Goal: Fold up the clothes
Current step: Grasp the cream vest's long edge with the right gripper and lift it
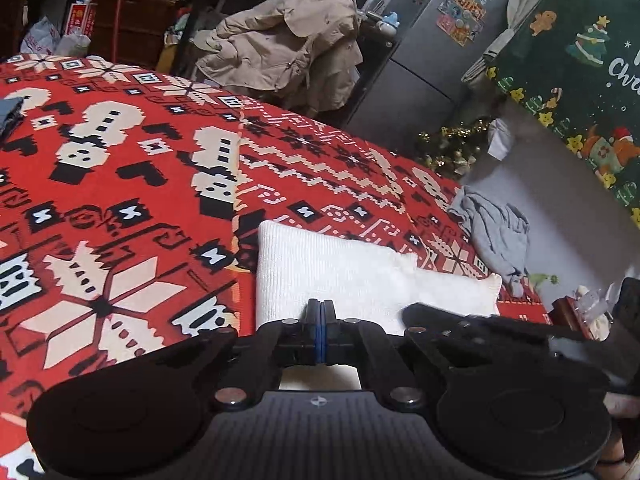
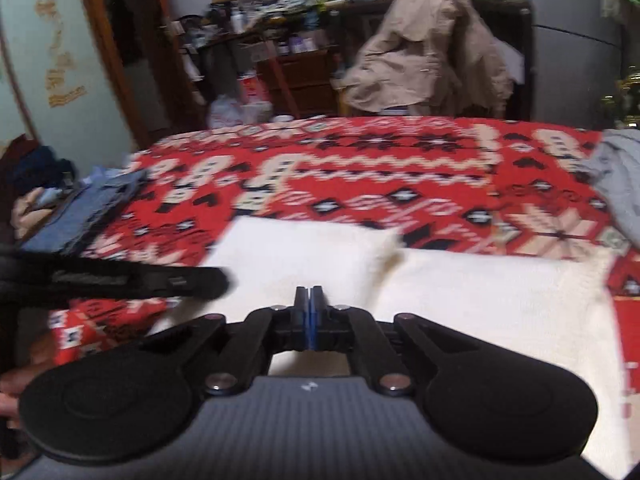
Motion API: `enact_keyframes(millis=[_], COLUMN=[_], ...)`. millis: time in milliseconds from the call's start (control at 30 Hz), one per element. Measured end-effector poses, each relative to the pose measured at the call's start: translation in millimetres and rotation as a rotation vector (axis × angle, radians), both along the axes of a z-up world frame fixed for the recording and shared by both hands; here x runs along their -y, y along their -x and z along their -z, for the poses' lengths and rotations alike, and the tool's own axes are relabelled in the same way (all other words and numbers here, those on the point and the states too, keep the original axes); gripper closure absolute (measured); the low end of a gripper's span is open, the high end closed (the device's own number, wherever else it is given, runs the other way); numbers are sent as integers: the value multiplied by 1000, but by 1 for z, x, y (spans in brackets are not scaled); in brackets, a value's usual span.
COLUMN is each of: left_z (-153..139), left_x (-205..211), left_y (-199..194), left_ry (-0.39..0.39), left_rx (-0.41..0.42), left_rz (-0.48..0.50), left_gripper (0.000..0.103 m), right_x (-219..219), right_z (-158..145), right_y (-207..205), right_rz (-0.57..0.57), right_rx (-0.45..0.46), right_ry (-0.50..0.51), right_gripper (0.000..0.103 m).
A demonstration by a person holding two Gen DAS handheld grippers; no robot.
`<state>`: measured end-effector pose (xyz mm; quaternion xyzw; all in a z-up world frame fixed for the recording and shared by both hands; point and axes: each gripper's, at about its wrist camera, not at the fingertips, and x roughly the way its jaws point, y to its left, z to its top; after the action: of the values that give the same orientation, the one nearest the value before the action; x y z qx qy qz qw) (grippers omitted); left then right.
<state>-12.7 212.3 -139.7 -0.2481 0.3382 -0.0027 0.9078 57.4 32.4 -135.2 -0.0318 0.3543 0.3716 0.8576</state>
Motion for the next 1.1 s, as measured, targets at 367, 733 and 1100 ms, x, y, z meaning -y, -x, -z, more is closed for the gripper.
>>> enact_keyframes(millis=[367,733,1100], left_z=[2,-14,-29], left_x=[-19,-30,-2], left_y=[-49,-26,54], left_ry=[25,57,49], left_rx=[-14,21,-13], left_rz=[-49,-85,-30], left_gripper=[101,98,98], right_x=[-25,39,191], right_z=[-3,-22,-29], right_y=[-29,-37,45], right_rz=[20,166,385], right_rx=[-4,-6,-42], right_ry=[7,-104,-36], right_gripper=[100,97,95])
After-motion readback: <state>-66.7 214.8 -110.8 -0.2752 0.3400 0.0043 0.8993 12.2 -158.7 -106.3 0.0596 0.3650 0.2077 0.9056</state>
